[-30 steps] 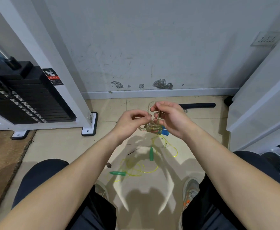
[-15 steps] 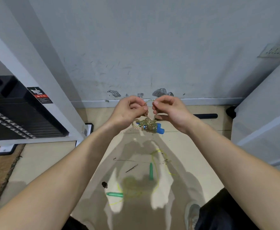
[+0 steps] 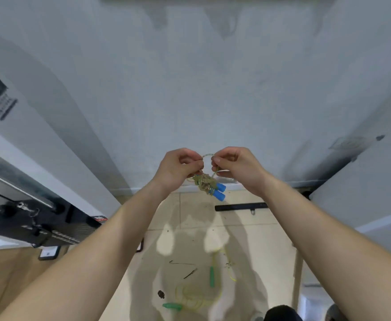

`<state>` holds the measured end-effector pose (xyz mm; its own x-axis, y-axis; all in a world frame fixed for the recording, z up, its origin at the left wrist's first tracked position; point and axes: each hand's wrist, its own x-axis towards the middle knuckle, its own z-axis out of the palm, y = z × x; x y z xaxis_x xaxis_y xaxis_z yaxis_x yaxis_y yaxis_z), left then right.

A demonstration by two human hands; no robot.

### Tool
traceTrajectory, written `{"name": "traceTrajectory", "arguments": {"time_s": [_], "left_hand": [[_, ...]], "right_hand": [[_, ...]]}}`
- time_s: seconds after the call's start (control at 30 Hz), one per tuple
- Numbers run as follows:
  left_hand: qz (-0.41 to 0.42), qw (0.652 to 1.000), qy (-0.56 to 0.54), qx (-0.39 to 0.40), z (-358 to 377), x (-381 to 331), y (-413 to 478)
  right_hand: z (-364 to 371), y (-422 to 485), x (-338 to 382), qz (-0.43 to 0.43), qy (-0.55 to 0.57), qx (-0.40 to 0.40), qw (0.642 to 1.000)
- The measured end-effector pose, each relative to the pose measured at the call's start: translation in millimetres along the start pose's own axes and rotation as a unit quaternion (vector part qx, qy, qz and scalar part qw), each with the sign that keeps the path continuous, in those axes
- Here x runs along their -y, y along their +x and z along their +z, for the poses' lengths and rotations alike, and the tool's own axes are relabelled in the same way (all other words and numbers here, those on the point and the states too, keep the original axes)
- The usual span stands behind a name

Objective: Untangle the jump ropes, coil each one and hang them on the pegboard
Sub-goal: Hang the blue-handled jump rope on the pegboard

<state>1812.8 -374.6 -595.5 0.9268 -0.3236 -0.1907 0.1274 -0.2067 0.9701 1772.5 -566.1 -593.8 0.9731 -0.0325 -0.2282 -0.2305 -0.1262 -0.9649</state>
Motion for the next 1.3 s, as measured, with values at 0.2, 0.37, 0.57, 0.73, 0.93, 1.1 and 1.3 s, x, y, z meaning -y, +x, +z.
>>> {"name": "traceTrajectory", "arguments": {"time_s": [0.2, 0.37, 0.57, 0.73, 0.93, 1.1, 1.3], "left_hand": [[0.002, 1.000, -0.003, 0.009, -31, -162, -35], [0.019, 1.000, 0.015, 0.009, -46, -257, -56], [0.049, 0.998, 0.033, 0.006, -49, -349, -71], [0.100, 0.993, 0.059, 0.004, -44, -407, -66], [0.178, 0.983, 0.046, -0.011, -30, -477, -46], [0.234, 0.970, 0.047, -0.039, -20, -535, -15], [0.246, 0.966, 0.009, -0.079, -49, -578, 11]], "right_hand": [[-17, -40, 163, -0.005, -0.016, -0.003, 1.000], [-27, -67, 262, -0.026, -0.038, -0.019, 0.999], [-44, -92, 345, -0.052, -0.023, -0.035, 0.998], [-65, -98, 393, -0.091, -0.016, -0.050, 0.994], [-99, -84, 449, -0.166, -0.011, -0.110, 0.980], [-127, -65, 502, -0.205, -0.015, -0.132, 0.970], [-124, -30, 564, -0.233, -0.028, -0.128, 0.964]]}}
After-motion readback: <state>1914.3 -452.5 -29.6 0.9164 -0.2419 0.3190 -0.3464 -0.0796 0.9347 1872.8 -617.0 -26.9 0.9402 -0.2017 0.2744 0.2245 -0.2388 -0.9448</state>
